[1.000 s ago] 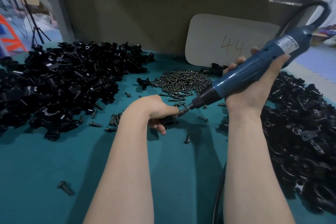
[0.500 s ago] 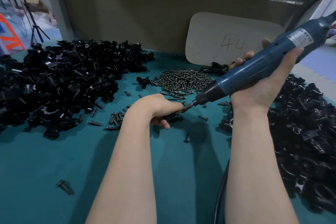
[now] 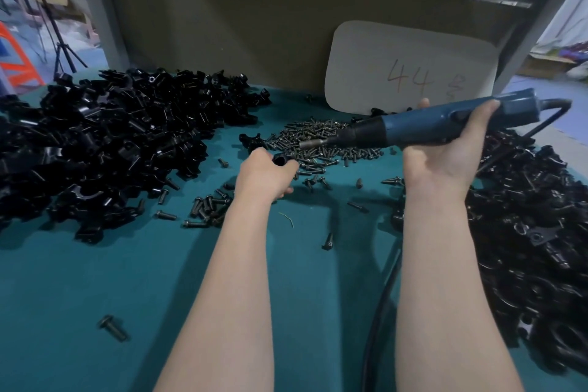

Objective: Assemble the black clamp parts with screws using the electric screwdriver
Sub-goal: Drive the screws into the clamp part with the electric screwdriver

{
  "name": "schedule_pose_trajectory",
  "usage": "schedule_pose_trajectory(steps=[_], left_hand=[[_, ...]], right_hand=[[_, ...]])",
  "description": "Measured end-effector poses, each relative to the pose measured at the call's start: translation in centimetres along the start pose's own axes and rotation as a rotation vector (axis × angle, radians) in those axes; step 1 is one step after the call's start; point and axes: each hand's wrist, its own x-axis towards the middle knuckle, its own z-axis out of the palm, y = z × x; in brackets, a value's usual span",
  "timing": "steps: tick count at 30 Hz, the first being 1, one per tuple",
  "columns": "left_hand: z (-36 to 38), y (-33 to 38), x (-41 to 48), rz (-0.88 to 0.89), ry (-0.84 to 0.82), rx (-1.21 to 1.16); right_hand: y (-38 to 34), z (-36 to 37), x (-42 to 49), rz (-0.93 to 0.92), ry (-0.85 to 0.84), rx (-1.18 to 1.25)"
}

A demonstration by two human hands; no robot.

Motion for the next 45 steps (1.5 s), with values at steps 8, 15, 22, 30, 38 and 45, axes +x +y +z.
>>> schedule_pose_trajectory(steps=[8,15,22,30,38,45], left_hand=[[0.8,0.0,-0.3,0.042,0.004,-0.062],[0.8,0.1,-0.7,0.043,0.02,-0.058],[1.2,0.2,-1.2,0.112,0.085,0.03],[1.5,0.4,-1.2,0.121,0.114,0.08],[1.6,0.3,-1.2,0.107,0.112,0.106],[1.5,0.5,-1.1,0.092,0.104,0.126]], right_hand=[[-0.5,-0.2,0.1,0.052,0.056,0.019],[-0.3,-0.1,0.4,0.025,0.082,0.012],[-0.1,-0.1,0.2,-0.017,0.104,-0.078],[0.7,-0.1,0.3,-0.079,0.093,-0.154],[0.8,-0.4,0.5,-0.077,0.101,-0.139],[0.8,-0.4,0.6,-0.07,0.105,-0.125]])
